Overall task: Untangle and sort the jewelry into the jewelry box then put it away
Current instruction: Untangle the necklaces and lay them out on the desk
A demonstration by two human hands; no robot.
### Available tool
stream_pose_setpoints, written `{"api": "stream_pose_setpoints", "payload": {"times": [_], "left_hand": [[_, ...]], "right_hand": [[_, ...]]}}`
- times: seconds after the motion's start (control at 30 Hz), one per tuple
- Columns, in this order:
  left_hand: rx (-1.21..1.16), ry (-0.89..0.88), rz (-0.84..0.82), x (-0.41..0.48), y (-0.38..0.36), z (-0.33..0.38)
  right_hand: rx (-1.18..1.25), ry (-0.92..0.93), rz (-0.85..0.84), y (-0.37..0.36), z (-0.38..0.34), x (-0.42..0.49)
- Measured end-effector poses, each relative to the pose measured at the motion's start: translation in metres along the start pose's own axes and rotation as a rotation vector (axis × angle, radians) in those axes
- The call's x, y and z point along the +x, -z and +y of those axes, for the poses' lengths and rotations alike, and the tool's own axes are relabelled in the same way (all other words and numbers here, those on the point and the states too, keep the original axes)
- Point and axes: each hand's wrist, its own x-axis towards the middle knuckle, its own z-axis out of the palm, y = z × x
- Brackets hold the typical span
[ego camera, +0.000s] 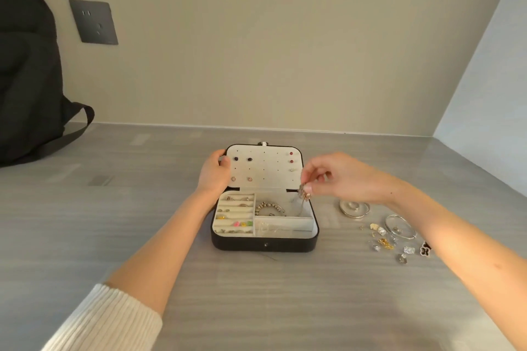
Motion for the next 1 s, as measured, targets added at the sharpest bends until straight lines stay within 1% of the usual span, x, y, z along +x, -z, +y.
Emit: {"api": "stream_pose_setpoints", "payload": {"times": [0.07,0.13,0.17,0.2,0.23,0.27,0.3,0.37,0.4,0.43,0.5,0.57,0.63,0.8,0.87,1.0], "left_hand": [[0.088,0.008,-0.045,0.001,0.004,0.002],[0.259,-0.014,-0.051,0.000,0.011,0.005],[0.331,-0.067,-0.015,-0.004,0.014,0.011],[0.360,-0.161,0.027,-0.013,0.017,0.021],[0.323,-0.249,0.036,-0.027,0.021,0.034],[0.218,-0.302,-0.013,-0.046,0.026,0.048],[0.073,-0.315,-0.119,-0.069,0.031,0.063],[-0.193,-0.292,-0.404,-0.115,0.042,0.086],[-0.272,-0.283,-0.516,-0.135,0.047,0.093],[-0.327,-0.270,-0.598,-0.151,0.052,0.097],[-0.403,-0.221,-0.671,-0.175,0.059,0.100],[-0.442,-0.164,-0.671,-0.193,0.063,0.095],[-0.411,-0.119,-0.638,-0.208,0.065,0.085],[-0.256,0.025,-0.526,-0.229,0.077,0.044],[-0.180,0.057,-0.486,-0.233,0.085,0.032],[-0.067,0.090,-0.352,-0.232,0.102,0.014]], "right_hand": [[0.098,0.023,0.071,0.013,-0.010,-0.005],[0.182,0.054,0.103,0.022,-0.020,-0.011],[0.218,0.075,0.108,0.024,-0.027,-0.015],[0.247,0.095,0.108,0.026,-0.034,-0.020],[0.269,0.114,0.104,0.026,-0.041,-0.024],[0.286,0.132,0.100,0.025,-0.048,-0.029],[0.305,0.148,0.096,0.024,-0.056,-0.034],[0.360,0.170,0.103,0.021,-0.070,-0.043],[0.392,0.177,0.113,0.019,-0.076,-0.048],[0.420,0.181,0.120,0.017,-0.082,-0.053],[0.439,0.190,0.120,0.010,-0.091,-0.065],[0.423,0.165,0.110,-0.002,-0.095,-0.077],[0.422,0.106,0.102,-0.019,-0.093,-0.087],[0.471,-0.033,0.062,-0.079,-0.078,-0.097],[0.502,-0.089,0.051,-0.100,-0.074,-0.095],[0.611,-0.169,0.055,-0.131,-0.075,-0.081]]}}
